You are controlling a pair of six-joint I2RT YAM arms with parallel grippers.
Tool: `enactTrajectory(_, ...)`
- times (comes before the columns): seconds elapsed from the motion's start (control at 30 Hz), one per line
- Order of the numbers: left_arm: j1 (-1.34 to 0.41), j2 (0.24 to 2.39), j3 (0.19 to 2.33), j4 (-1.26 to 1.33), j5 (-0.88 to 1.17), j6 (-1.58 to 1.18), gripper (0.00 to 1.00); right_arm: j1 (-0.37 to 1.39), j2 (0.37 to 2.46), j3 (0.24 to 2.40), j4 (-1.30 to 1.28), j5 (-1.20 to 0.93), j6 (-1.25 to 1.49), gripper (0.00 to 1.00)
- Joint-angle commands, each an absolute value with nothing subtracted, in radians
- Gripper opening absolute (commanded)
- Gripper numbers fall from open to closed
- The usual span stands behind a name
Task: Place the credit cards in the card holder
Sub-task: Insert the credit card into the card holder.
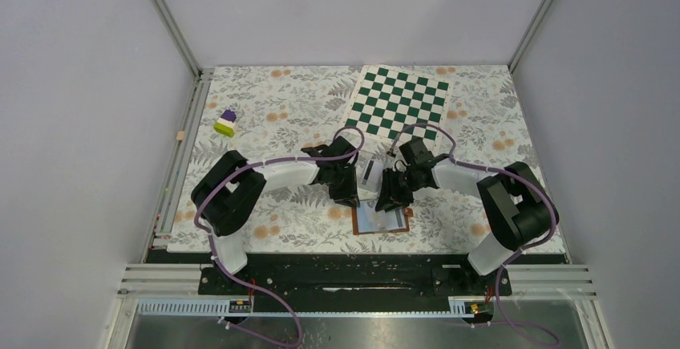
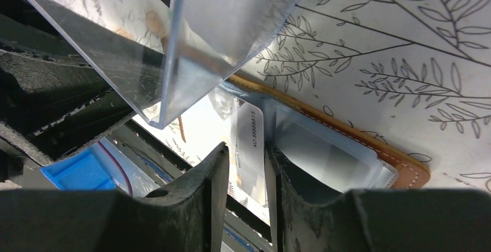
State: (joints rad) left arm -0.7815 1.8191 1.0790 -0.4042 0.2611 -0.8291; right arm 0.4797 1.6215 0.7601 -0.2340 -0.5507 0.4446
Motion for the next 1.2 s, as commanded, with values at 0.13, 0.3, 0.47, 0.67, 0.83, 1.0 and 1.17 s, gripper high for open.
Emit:
enactTrajectory(0.13, -0.781, 1.713, 1.063, -0.427, 0.212, -0.821, 0.30, 0.503, 1.564, 0.724, -0.224, -0.544, 0.507, 0.41)
enactTrajectory(0.3, -0.779, 1.624, 0.998, -0.444, 0.226, -0.847, 0.37, 0.507, 1.542, 0.699, -0.224, -0.539, 0.554, 0.45)
enactTrajectory(0.47, -0.778, 1.650, 0.898, -0.262, 0.329, -0.913, 0.38, 0.529, 1.587, 0.703, -0.180, -0.569, 0.596, 0.45)
enactTrajectory(0.67, -0.779, 1.703, 0.871, -0.159, 0.387, -0.953, 0.34, 0.566, 1.599, 0.710, -0.130, -0.586, 0.652, 0.46)
enactTrajectory(0.83, -0.780, 1.698, 0.889, -0.155, 0.401, -0.933, 0.32, 0.613, 1.634, 0.732, -0.096, -0.603, 0.683, 0.46)
enactTrajectory(1.0, -0.779, 1.662, 0.875, -0.156, 0.392, -0.930, 0.32, 0.636, 1.623, 0.727, -0.087, -0.609, 0.699, 0.47)
enactTrajectory(1.17, -0.779, 1.572, 0.858, -0.176, 0.357, -0.932, 0.35, 0.636, 1.544, 0.743, -0.231, -0.517, 0.626, 0.58)
